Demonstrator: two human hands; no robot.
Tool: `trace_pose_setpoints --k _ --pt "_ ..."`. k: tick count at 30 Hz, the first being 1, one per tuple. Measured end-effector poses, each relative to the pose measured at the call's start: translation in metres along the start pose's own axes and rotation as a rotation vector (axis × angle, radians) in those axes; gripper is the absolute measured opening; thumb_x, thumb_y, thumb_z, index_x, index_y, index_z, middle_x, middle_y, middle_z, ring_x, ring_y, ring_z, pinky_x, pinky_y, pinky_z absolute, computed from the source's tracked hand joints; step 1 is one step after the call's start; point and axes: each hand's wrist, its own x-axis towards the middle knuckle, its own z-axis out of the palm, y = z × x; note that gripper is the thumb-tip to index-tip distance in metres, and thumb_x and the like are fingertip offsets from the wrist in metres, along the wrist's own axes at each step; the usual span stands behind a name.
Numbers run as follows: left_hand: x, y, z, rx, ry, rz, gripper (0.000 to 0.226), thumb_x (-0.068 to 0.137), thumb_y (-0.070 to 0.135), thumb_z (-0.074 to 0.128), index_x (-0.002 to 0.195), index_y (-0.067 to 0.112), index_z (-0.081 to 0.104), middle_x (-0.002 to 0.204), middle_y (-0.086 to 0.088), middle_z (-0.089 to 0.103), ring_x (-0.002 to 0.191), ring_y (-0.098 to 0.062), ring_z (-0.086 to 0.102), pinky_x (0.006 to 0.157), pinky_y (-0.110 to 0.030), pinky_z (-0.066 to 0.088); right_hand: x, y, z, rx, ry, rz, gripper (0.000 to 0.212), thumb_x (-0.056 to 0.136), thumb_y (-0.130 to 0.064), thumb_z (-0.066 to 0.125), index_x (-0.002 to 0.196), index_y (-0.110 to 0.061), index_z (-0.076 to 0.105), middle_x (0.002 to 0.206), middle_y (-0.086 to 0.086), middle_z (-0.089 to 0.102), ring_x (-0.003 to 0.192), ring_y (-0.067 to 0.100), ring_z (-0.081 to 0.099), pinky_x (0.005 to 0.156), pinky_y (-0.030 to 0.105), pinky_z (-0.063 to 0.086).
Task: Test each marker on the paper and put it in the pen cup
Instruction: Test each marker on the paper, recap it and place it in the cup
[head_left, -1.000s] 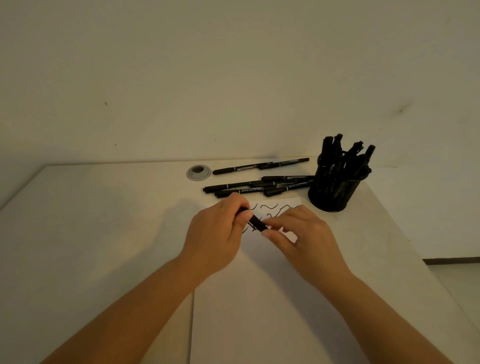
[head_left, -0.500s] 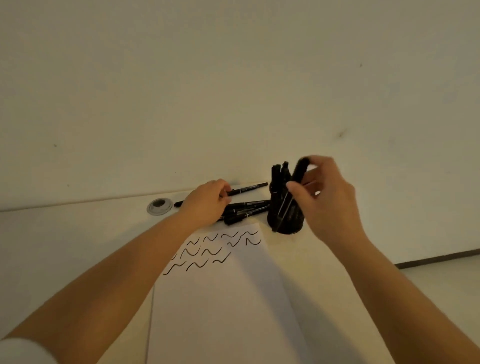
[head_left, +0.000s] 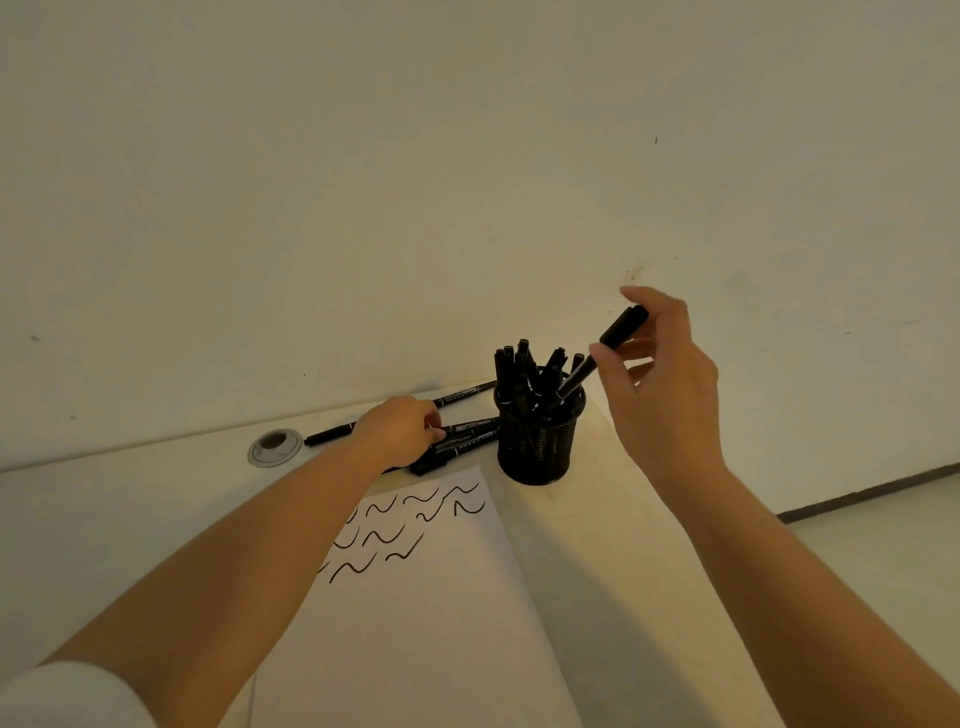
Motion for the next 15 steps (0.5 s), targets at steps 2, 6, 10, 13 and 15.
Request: trace_pose_setpoints --k 2,6,10,13,15 --pt "0.001 0.000 0.001 0.012 0.002 -0.009 0.026 0.092 0.033 0.049 0.110 0.016 0.059 0.112 -0.008 0.062 0.100 -0.024 0.056 0.083 -0.038 0.048 -0.002 0.004 0.005 -0.013 -0.014 0.007 0.043 0.086 -0.018 0.062 0.119 -0.034 0.040 0.082 -0.023 0.055 0.083 -0.009 0.055 0.063 0.004 0.043" --pt "0.002 0.000 0.002 -0.027 -0.022 -0.039 0.024 0.092 0.031 0.051 0.109 0.016 0.059 0.113 -0.007 0.062 0.100 -0.023 0.055 0.084 -0.036 0.047 -0.008 0.012 0.015 -0.063 -0.075 0.000 0.043 0.085 -0.018 0.062 0.121 -0.032 0.042 0.081 -0.019 0.055 0.079 -0.001 0.057 0.063 0.007 0.043" --pt "0.002 -0.003 0.002 -0.034 -0.038 -0.061 0.023 0.091 0.030 0.052 0.108 0.017 0.058 0.113 -0.007 0.062 0.101 -0.022 0.055 0.085 -0.035 0.047 -0.016 0.021 0.024 -0.134 -0.143 0.005 0.041 0.086 -0.019 0.062 0.122 -0.025 0.045 0.089 -0.008 0.060 0.077 0.007 0.056 0.069 0.019 0.041" --pt "0.003 -0.004 0.003 -0.022 -0.059 -0.075 0.023 0.092 0.031 0.050 0.109 0.016 0.057 0.112 -0.008 0.061 0.100 -0.022 0.055 0.083 -0.035 0.047 -0.020 0.024 0.029 -0.185 -0.170 0.011 0.040 0.085 -0.019 0.062 0.122 -0.022 0.047 0.093 -0.004 0.058 0.082 0.014 0.055 0.069 0.024 0.041" --pt "0.004 -0.003 0.005 -0.008 -0.067 -0.087 0.024 0.093 0.031 0.048 0.109 0.015 0.056 0.111 -0.009 0.061 0.098 -0.023 0.055 0.080 -0.033 0.045 -0.022 0.023 0.031 -0.221 -0.162 -0.016 0.039 0.084 -0.017 0.064 0.120 -0.018 0.051 0.091 -0.007 0.054 0.087 0.018 0.054 0.067 0.026 0.041"
